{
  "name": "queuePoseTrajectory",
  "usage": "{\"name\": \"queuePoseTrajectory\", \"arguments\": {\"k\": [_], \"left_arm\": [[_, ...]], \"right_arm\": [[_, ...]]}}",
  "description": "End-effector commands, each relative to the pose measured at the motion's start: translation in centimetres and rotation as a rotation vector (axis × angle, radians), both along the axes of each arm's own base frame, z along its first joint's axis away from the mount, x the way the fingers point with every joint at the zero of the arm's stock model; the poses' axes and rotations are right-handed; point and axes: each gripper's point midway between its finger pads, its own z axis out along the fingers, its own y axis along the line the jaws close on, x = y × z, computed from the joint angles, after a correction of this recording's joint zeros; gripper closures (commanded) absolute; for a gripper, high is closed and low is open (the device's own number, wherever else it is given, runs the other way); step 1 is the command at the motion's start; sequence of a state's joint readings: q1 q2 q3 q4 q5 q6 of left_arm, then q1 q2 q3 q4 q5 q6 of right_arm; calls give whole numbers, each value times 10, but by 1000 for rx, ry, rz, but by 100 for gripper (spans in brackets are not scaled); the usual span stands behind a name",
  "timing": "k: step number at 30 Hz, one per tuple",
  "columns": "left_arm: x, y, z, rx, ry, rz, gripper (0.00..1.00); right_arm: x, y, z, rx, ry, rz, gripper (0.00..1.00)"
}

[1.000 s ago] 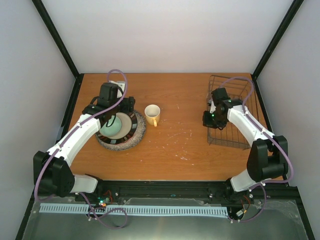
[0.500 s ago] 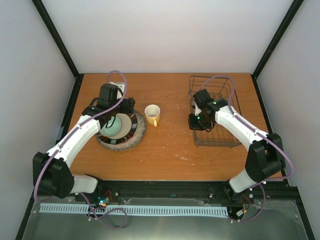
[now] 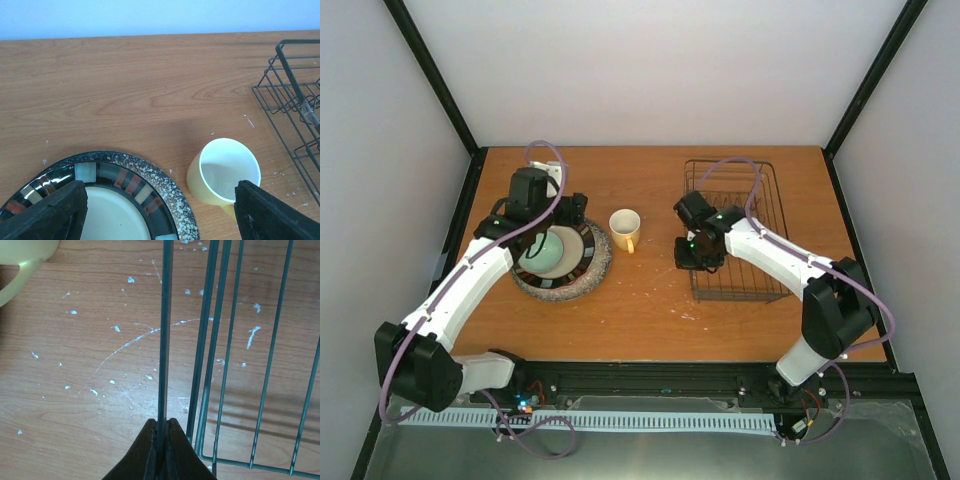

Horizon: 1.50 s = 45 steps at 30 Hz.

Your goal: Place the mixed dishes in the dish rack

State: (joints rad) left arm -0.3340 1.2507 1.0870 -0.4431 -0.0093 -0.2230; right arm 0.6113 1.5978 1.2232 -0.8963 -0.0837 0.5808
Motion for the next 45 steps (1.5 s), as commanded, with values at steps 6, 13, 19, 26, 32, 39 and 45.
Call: {"name": "queuePoseTrajectory", "arguments": {"k": [6, 13, 19, 26, 32, 39, 45], "left_arm": [[-11, -2, 9, 39, -20, -50, 19], [-12, -2, 0, 57, 1, -62, 19], [-12, -4, -14, 58, 36, -73, 18], [-5, -7, -21, 66, 54, -79, 19], [-1, -7, -17, 73, 46, -74, 18], [4, -7, -25, 84, 65, -65, 18], [6, -10, -24, 78, 60, -76, 18]], "right_arm": [[7, 35, 10, 54, -50, -75, 97], [-1, 51, 5, 46, -32, -44, 97], [-8, 54, 0, 33, -22, -30, 97], [-5, 49, -11, -15, -23, -29, 97], [3, 67, -21, 0, -7, 11, 97], [6, 80, -20, 9, -8, 35, 97], [5, 79, -13, 16, -17, 37, 96]]}}
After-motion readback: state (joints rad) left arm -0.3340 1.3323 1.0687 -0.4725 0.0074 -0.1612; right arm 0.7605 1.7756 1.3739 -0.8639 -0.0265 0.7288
